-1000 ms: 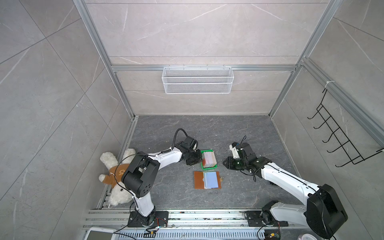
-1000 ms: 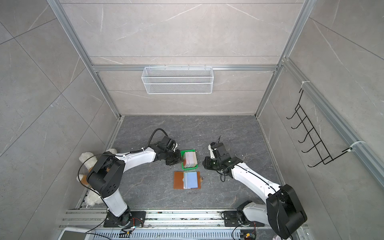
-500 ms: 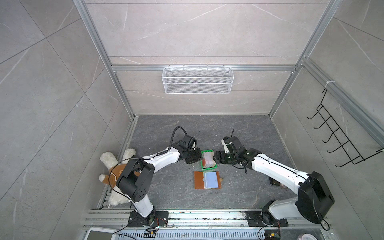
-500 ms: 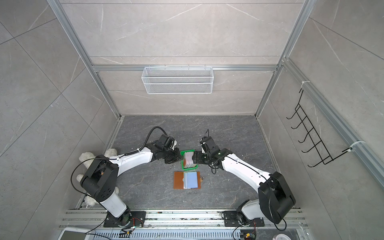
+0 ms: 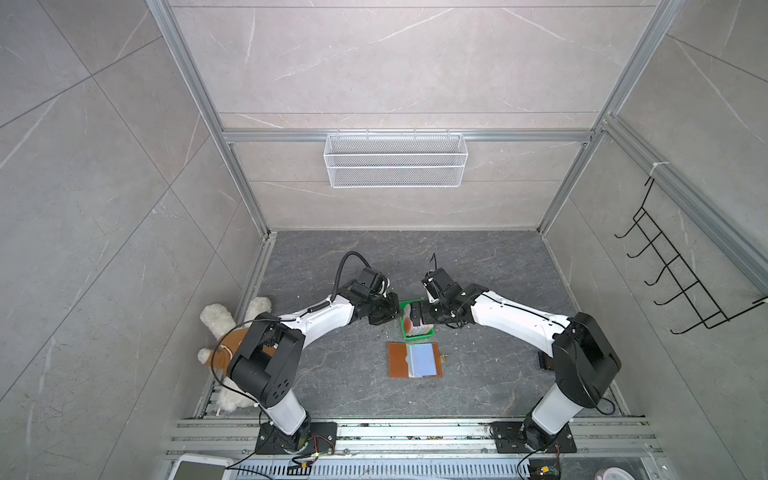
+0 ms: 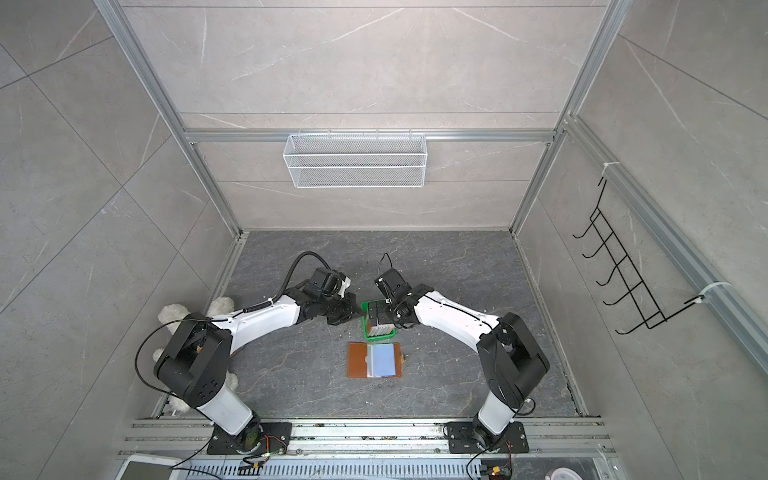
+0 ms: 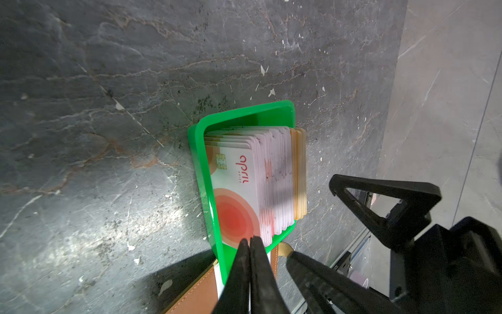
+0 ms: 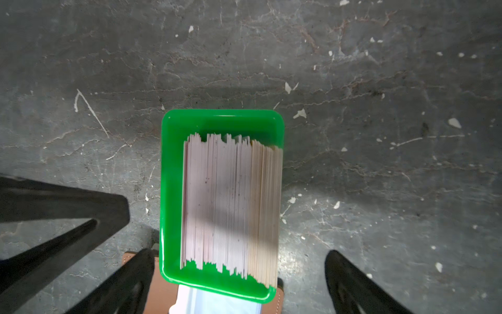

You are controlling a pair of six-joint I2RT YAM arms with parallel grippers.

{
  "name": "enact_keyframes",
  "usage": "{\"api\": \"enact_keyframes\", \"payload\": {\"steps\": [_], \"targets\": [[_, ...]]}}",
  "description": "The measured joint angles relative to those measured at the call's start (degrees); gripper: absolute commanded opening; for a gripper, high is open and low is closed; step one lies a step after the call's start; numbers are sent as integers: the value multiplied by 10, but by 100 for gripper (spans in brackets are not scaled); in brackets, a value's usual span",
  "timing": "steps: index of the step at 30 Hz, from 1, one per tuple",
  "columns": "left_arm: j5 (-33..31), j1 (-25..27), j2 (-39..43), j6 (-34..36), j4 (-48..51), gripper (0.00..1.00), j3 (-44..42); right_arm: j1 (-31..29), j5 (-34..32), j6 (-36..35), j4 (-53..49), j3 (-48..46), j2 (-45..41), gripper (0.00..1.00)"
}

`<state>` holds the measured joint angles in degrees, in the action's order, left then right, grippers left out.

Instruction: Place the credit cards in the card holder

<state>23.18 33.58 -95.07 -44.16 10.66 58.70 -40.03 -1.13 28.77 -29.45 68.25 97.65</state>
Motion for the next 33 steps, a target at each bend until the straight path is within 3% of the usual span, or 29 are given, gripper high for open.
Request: {"api": "enact_keyframes", "payload": {"steps": [33], "targets": [[14, -2, -96, 1, -18, 0, 32, -30, -49, -5, -12, 23, 76, 99]]}}
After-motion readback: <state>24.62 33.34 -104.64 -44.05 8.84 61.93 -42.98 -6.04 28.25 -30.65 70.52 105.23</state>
